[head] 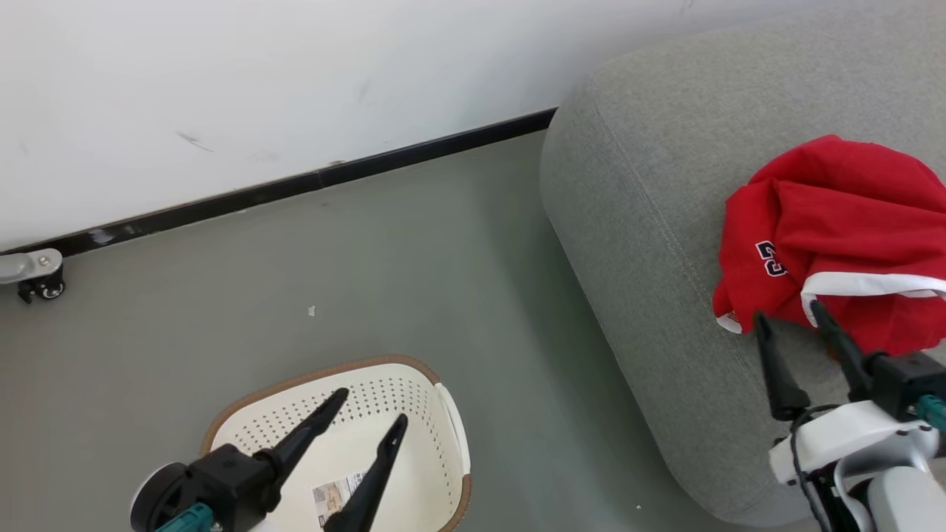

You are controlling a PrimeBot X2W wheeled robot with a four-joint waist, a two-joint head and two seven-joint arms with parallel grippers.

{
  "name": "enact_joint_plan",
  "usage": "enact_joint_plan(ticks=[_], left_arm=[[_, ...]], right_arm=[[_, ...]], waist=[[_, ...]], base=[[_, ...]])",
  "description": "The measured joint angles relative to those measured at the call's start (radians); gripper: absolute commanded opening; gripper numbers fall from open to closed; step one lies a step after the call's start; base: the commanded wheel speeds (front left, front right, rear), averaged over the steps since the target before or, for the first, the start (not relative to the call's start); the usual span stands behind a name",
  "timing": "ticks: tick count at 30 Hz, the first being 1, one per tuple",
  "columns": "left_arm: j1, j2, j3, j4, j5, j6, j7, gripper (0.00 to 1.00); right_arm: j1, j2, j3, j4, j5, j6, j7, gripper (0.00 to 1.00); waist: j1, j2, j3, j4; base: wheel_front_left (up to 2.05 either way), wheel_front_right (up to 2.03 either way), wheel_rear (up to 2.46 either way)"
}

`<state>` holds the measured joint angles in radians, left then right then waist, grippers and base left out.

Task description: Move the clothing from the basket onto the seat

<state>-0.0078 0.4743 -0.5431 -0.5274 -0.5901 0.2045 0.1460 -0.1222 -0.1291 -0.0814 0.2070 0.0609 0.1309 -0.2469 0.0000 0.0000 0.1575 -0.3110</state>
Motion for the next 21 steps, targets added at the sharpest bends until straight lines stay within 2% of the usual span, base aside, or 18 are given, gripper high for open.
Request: enact_joint_plan(ticks=[6,13,21], left_arm=[[0.022,-0.015,0.055,0.038,-0.009,0.044,-0.043,1.00],[0.061,-0.032,0.128,0.076,-0.009,0.102,-0.097,1.00],[0.084,-0.037,0.196,0.127,-0.029,0.124,-0.168,1.00]], right_arm=[[-0.001,0.002,0.111,-0.038,-0.012,0.000,0.000,1.00],[-0.004,0.001,0.202,-0.026,-0.009,0.000,0.011,1.00],[-0.009,-0.004,0.257,0.003,0.013,0.000,0.037,1.00]], waist=[[0.0000,0.0000,-0.024,0.038],[0.0000,0.0000,-0.046,0.093],[0.0000,0.0000,-0.070,0.167]], base=[[0.00,0.00,0.00],[0.00,0.00,0.00],[0.00,0.00,0.00]])
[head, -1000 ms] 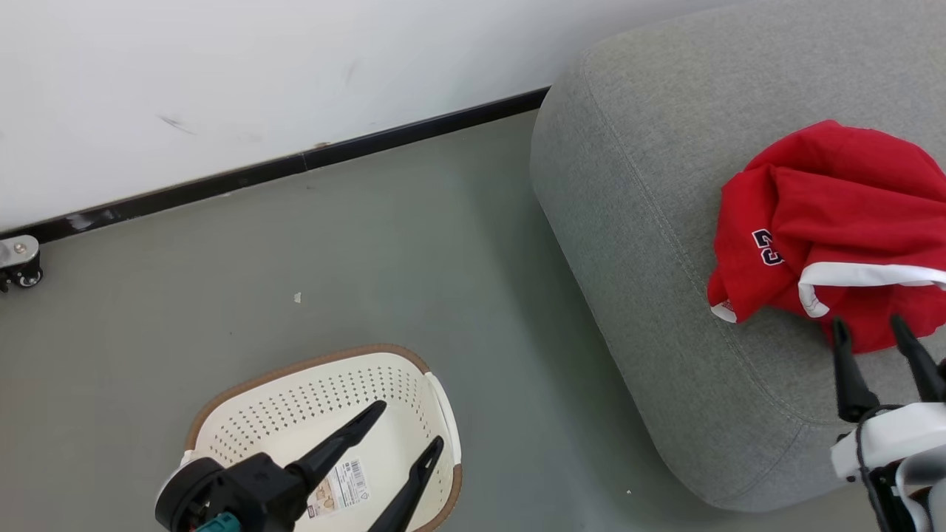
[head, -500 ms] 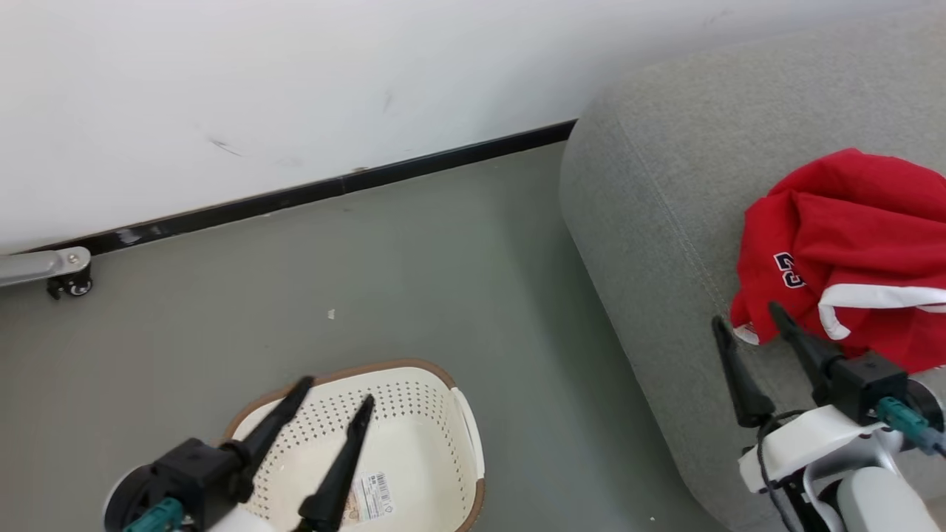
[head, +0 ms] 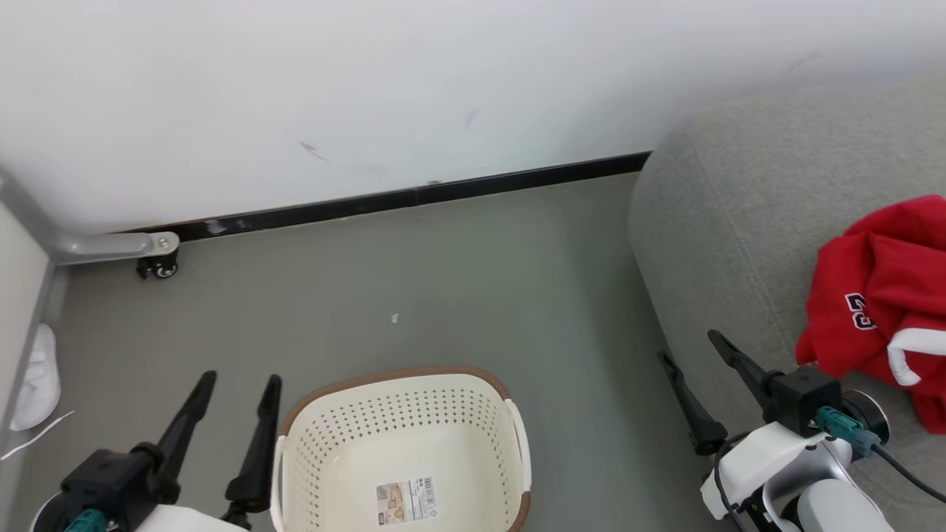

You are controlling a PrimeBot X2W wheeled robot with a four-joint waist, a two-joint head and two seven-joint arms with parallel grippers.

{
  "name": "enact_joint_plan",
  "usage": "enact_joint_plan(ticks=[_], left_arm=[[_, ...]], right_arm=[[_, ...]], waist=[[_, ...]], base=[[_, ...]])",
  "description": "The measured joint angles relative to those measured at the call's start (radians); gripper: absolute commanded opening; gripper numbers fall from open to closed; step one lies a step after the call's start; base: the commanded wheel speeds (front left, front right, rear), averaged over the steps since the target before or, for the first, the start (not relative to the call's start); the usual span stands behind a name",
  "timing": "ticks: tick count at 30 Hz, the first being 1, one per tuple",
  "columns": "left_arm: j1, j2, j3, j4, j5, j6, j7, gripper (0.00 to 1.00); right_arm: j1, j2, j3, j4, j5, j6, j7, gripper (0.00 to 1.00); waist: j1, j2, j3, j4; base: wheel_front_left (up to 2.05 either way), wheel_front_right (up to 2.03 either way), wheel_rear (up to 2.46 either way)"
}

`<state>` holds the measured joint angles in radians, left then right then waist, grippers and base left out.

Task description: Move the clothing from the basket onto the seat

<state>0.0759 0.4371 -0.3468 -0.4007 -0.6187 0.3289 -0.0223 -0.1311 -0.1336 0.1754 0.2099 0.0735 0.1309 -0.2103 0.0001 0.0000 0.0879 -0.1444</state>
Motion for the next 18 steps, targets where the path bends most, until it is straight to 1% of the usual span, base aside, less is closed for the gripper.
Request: enact_joint_plan(ticks=[6,13,18], left_arm=[[0.045,0.002,0.040,0.074,-0.004,0.025,-0.032,1.00],[0.058,0.010,0.055,0.134,-0.001,0.024,-0.074,1.00],[0.058,0.021,0.060,0.162,0.009,0.006,-0.106,1.00]], right_arm=[[-0.002,-0.011,0.006,0.030,0.015,0.000,0.012,1.00],[-0.001,-0.028,-0.002,0.058,0.033,0.000,0.017,1.00],[0.002,-0.036,-0.025,0.065,0.041,0.000,0.017,1.00]], waist=[[0.0000,0.0000,-0.016,0.059],[0.0000,0.0000,-0.035,0.127],[0.0000,0.0000,-0.048,0.174]], base=[[0.00,0.00,0.00],[0.00,0.00,0.00],[0.00,0.00,0.00]])
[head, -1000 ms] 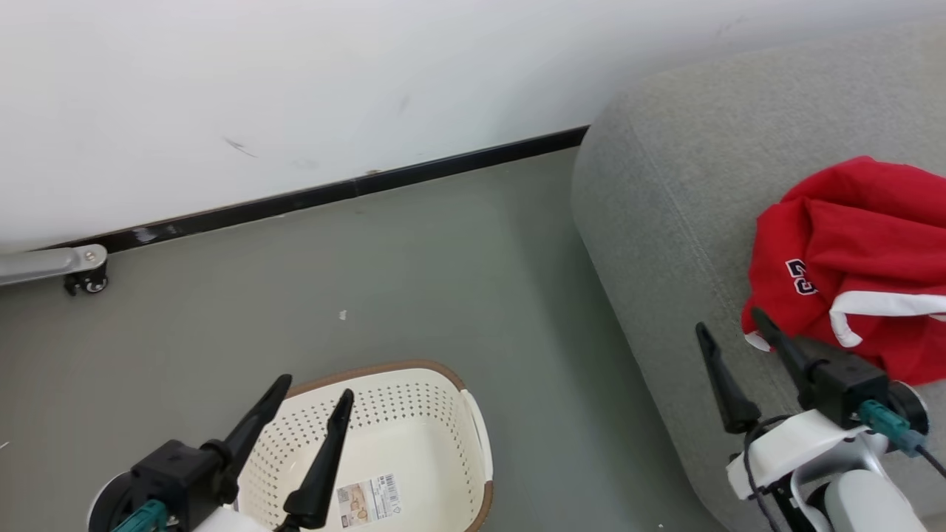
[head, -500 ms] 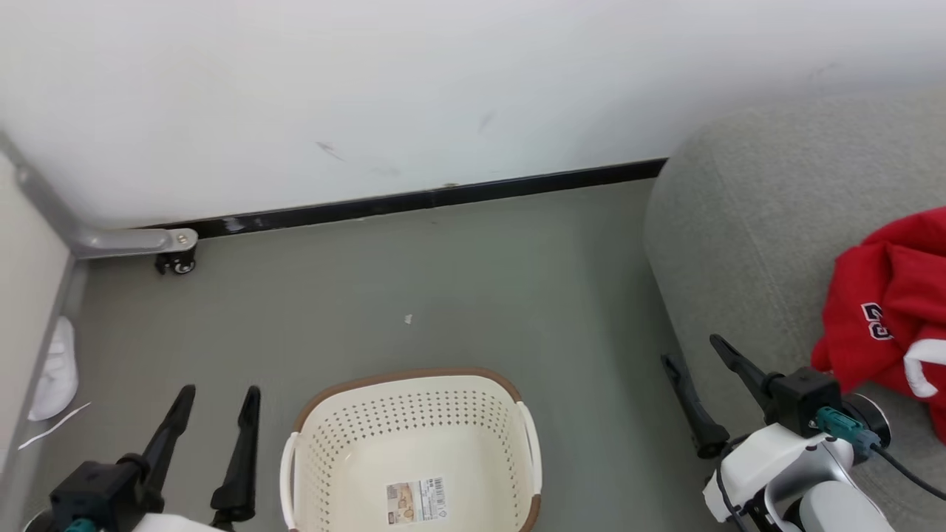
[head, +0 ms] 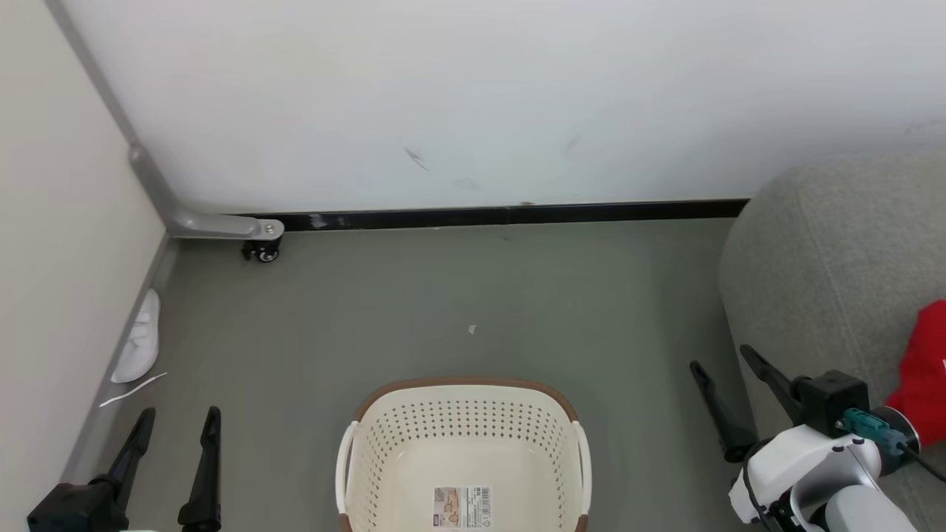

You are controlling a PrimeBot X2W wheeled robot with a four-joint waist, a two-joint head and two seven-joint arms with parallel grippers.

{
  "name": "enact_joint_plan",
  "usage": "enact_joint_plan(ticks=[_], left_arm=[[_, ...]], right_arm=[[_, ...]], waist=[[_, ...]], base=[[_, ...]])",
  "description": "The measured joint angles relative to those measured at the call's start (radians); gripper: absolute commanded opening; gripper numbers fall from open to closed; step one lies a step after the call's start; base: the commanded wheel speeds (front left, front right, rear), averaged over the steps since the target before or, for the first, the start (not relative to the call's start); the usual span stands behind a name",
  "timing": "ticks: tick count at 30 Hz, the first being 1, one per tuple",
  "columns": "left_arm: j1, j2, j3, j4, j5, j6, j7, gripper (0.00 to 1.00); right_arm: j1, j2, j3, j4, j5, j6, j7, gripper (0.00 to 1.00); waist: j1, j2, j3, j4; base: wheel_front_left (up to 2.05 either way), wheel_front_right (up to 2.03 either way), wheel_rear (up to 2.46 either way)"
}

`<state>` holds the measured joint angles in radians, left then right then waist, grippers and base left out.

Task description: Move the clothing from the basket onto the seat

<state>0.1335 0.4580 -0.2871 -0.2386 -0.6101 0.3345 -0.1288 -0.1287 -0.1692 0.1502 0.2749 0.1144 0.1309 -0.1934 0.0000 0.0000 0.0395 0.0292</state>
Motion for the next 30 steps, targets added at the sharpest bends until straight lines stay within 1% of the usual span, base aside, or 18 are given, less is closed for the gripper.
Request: enact_joint_plan(ticks=[7,8,14,23,30], left_arm=[[0.001,-0.026,0.028,0.061,-0.027,0.004,-0.016,1.00],[0.001,-0.020,0.020,0.063,-0.026,-0.006,-0.019,1.00],[0.001,-0.013,0.011,0.114,-0.021,-0.026,-0.040,1.00],[-0.005,-0.012,-0.041,0.171,-0.022,-0.106,-0.050,1.00],[-0.008,-0.013,-0.047,0.199,-0.022,-0.123,-0.062,1.00]], right_arm=[[0.014,-0.004,-0.041,0.012,0.000,0.000,-0.005,1.00],[0.024,-0.006,-0.046,0.014,0.000,0.000,-0.009,1.00],[0.081,0.007,-0.087,0.021,0.011,0.000,-0.019,1.00],[0.153,0.036,-0.158,0.015,0.011,0.000,-0.033,1.00],[0.173,0.049,-0.162,-0.004,0.009,0.000,-0.041,1.00]], waist=[[0.0000,0.0000,-0.018,0.061],[0.0000,0.0000,-0.021,0.069],[0.0000,0.0000,-0.037,0.112],[0.0000,0.0000,-0.063,0.156],[0.0000,0.0000,-0.080,0.160]], base=[[0.00,0.00,0.00],[0.00,0.00,0.00],[0.00,0.00,0.00],[0.00,0.00,0.00],[0.00,0.00,0.00]])
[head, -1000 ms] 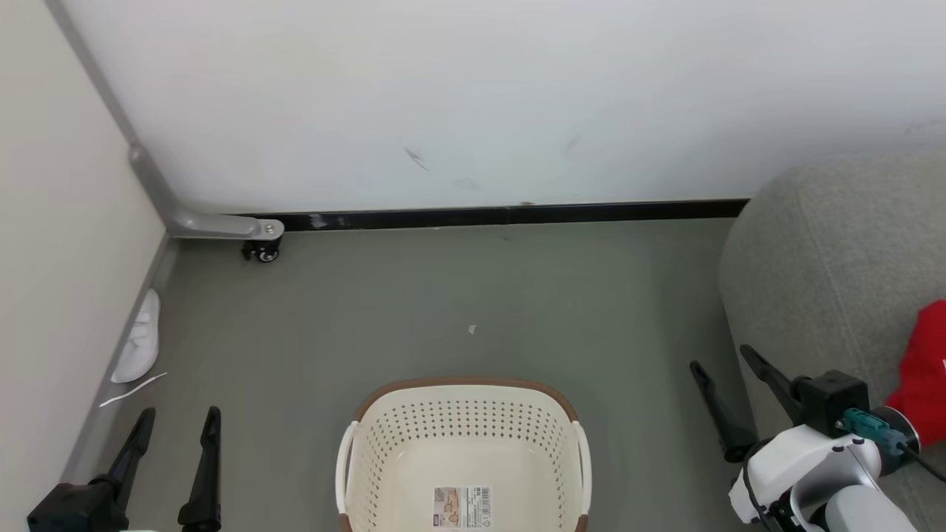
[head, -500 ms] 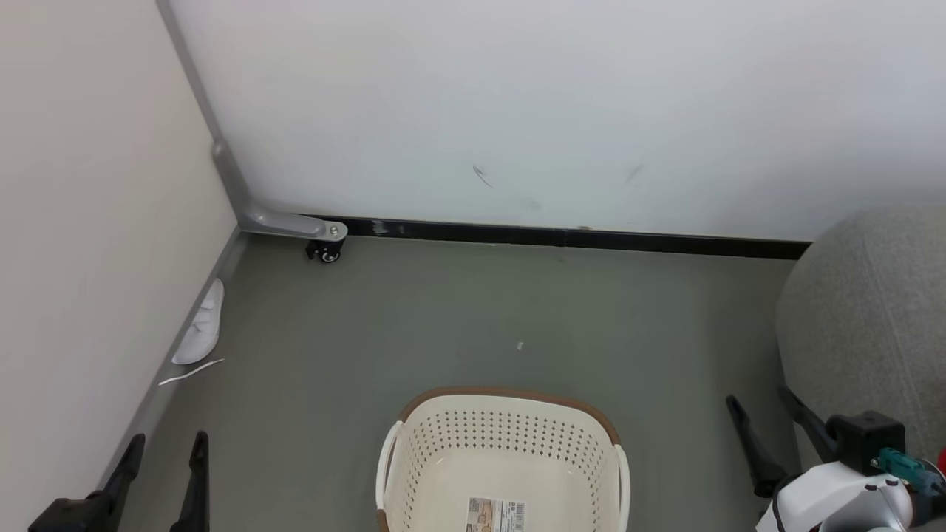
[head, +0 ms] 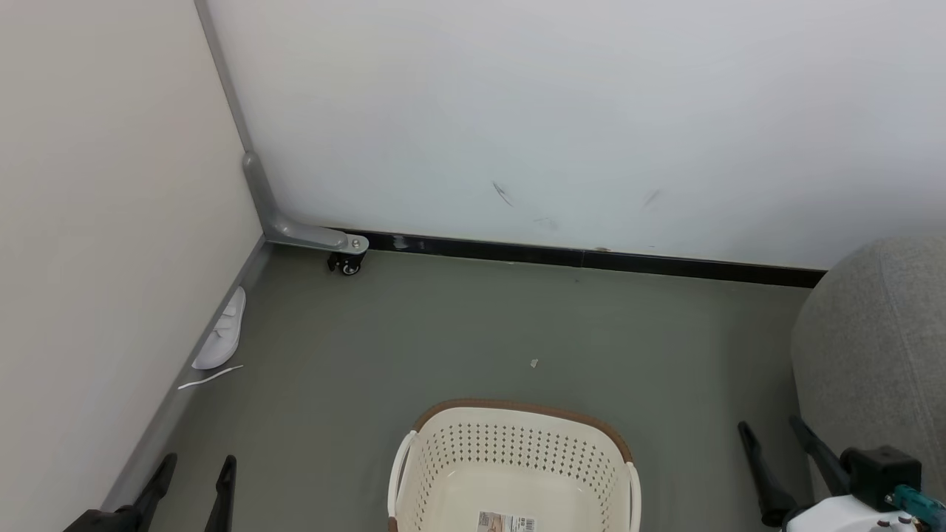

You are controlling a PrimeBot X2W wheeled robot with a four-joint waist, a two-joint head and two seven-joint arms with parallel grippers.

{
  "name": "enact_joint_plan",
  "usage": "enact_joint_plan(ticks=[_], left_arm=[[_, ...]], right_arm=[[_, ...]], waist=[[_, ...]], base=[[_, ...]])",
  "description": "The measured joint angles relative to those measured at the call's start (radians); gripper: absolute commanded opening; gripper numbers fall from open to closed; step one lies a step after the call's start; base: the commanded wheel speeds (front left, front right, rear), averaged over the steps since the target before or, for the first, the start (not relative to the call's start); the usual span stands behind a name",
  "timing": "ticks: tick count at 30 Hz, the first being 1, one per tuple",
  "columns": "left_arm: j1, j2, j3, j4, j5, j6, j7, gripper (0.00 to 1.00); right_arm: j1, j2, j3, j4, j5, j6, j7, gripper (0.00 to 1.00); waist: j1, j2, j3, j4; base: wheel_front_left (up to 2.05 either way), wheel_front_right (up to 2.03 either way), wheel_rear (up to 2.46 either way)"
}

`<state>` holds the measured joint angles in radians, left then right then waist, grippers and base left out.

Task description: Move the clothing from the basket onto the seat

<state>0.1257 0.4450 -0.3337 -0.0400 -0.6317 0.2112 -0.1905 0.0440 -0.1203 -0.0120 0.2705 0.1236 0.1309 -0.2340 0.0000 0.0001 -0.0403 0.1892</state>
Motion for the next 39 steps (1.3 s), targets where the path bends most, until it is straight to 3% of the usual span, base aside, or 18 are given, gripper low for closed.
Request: enact_joint_plan(ticks=[18,39], left_arm=[[-0.022,-0.005,0.000,0.063,-0.001,-0.047,-0.022,1.00],[-0.039,-0.010,0.002,0.094,0.007,-0.056,-0.037,1.00]], right_arm=[[0.035,0.021,-0.007,-0.036,-0.011,0.000,-0.004,1.00],[0.056,0.030,-0.012,-0.057,-0.020,0.000,-0.005,1.00]], waist=[[0.0000,0.0000,0.006,-0.053],[0.0000,0.0000,0.013,-0.059]], base=[[0.00,0.00,0.00],[0.00,0.00,0.00]])
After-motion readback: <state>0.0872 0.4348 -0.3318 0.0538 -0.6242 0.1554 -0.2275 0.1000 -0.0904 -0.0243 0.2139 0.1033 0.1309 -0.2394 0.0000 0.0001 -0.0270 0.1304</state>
